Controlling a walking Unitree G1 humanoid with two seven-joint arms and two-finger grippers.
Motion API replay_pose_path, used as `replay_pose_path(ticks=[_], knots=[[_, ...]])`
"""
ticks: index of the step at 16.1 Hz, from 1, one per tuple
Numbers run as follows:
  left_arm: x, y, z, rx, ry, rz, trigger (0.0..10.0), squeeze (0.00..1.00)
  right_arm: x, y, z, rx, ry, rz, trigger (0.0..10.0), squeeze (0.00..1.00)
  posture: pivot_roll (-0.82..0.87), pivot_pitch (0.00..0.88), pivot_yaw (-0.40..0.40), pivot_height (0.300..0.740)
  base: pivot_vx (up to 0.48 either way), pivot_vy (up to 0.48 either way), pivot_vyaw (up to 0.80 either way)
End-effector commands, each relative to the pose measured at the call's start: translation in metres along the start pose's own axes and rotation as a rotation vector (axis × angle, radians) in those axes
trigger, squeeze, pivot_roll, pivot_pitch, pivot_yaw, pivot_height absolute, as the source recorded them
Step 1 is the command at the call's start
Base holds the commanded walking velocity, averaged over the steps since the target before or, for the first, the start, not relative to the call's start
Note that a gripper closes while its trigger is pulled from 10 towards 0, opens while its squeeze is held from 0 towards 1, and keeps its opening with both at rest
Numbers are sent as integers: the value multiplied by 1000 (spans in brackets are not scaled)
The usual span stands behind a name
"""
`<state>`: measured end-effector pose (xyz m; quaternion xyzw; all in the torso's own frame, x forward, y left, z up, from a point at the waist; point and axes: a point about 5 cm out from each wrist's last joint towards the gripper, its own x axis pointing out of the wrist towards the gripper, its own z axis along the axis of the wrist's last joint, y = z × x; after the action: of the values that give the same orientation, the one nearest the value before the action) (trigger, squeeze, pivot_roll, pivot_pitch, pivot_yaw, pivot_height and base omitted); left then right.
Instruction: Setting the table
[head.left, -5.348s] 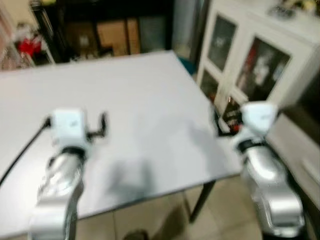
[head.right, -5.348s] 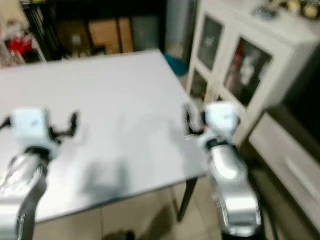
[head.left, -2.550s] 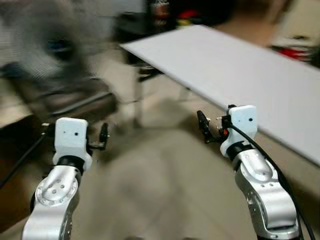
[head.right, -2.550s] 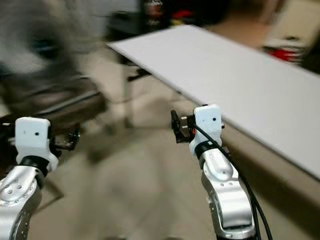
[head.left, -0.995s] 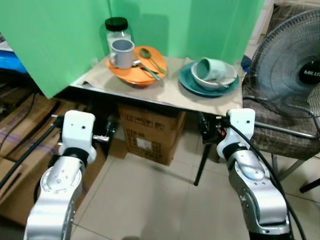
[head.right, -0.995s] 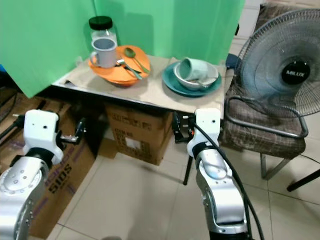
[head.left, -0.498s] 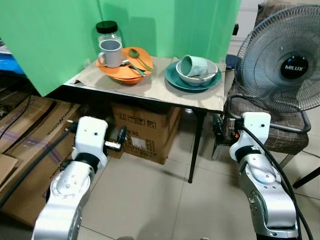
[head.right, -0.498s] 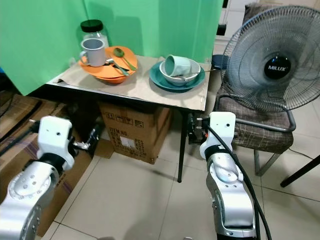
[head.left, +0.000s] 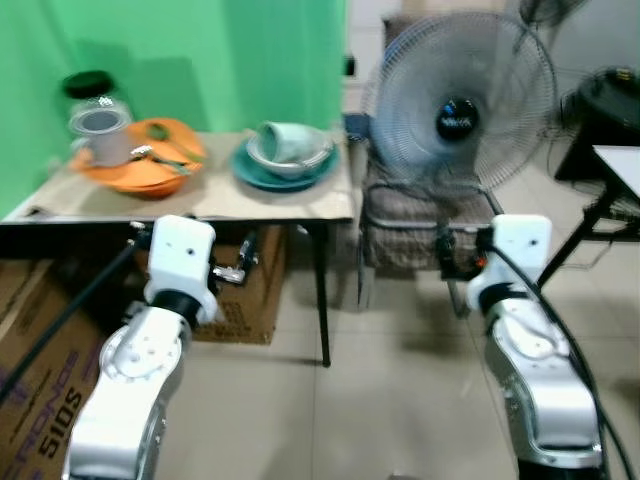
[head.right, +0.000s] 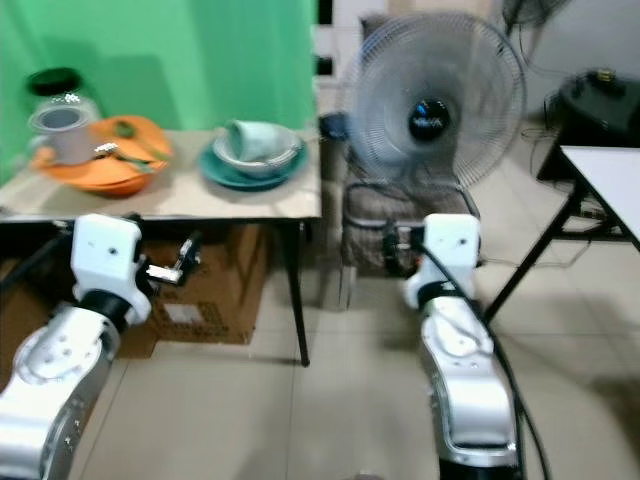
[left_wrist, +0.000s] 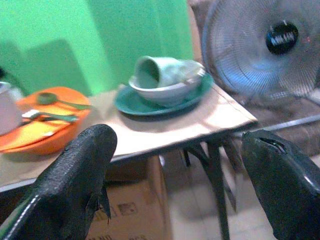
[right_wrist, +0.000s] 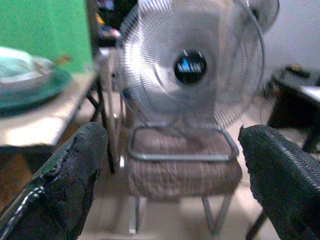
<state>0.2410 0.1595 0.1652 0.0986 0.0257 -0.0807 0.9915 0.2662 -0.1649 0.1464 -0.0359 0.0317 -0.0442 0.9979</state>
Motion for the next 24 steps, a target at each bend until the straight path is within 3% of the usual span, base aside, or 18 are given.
replay_pose_path(ticks=[1,5,7,9,15,17,18,24], knots=[[-2,6,-1,15,8,19,10000,525,3,7,4,-9,-26,-21,10000,0,77,0,55,740,281,0,0],[-3,5,-2,11,8,15,10000,525,2,12,2,-12,-16,39,10000,0,75,0,56,740,289,0,0],[-3,4,-2,12,9,15,10000,522,0,19,5,53,-30,123,10000,0,80,0,52,740,289,0,0],[-4,5,-1,16,8,15,10000,529,1,25,7,16,-43,175,10000,0,85,0,50,740,289,0,0],[-7,2,0,44,9,-18,10000,525,9,26,22,74,-101,200,10000,0,94,0,50,740,294,0,472],[-7,1,1,52,8,-33,10000,525,11,28,28,59,-119,242,10000,0,93,0,49,740,296,0,0],[-7,0,1,56,6,-39,10000,525,11,34,34,59,-151,324,10000,0,94,0,47,740,292,0,0],[-8,-5,4,87,7,-93,10000,529,18,38,47,-84,-203,477,10000,0,98,0,43,740,294,0,0]])
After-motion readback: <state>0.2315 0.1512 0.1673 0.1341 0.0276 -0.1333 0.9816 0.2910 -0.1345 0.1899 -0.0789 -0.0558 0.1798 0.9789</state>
